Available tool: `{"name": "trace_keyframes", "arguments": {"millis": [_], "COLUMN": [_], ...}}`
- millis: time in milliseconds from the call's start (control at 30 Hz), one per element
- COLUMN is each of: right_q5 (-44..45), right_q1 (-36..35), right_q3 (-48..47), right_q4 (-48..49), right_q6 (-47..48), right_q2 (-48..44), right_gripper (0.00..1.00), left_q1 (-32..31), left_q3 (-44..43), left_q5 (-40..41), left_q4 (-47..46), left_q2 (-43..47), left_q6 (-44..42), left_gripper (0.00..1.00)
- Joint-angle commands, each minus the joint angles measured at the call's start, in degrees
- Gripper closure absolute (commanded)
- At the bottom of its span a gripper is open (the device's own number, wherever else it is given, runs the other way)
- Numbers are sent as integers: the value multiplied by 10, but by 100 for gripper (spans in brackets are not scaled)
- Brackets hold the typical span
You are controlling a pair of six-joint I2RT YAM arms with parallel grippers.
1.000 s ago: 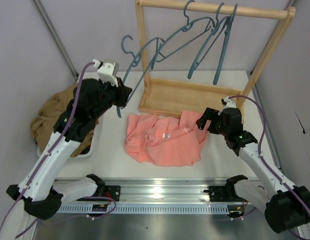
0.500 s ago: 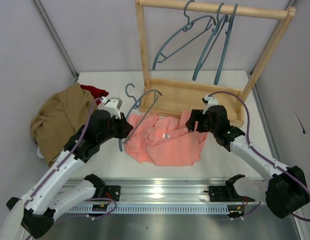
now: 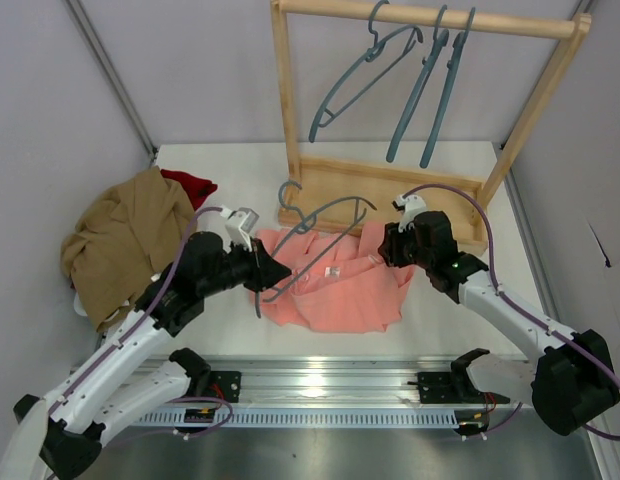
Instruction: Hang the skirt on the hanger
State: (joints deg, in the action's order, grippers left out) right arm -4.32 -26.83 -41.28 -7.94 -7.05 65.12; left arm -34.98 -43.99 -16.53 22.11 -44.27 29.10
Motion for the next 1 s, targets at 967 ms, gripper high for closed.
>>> {"name": "trace_keyframes", "arguments": {"millis": [967], "right_q5": [-24], "right_q1": [-23], "right_q3": [-34], "right_q4": [5], "right_q6": [63], "right_q2": [72], "right_gripper": [85], "left_q1": [-32], "left_q3": [7], "left_q5": [-22], "left_q4": [-24], "left_q2": [-38], "left_q6": [20], "left_gripper": [98]}}
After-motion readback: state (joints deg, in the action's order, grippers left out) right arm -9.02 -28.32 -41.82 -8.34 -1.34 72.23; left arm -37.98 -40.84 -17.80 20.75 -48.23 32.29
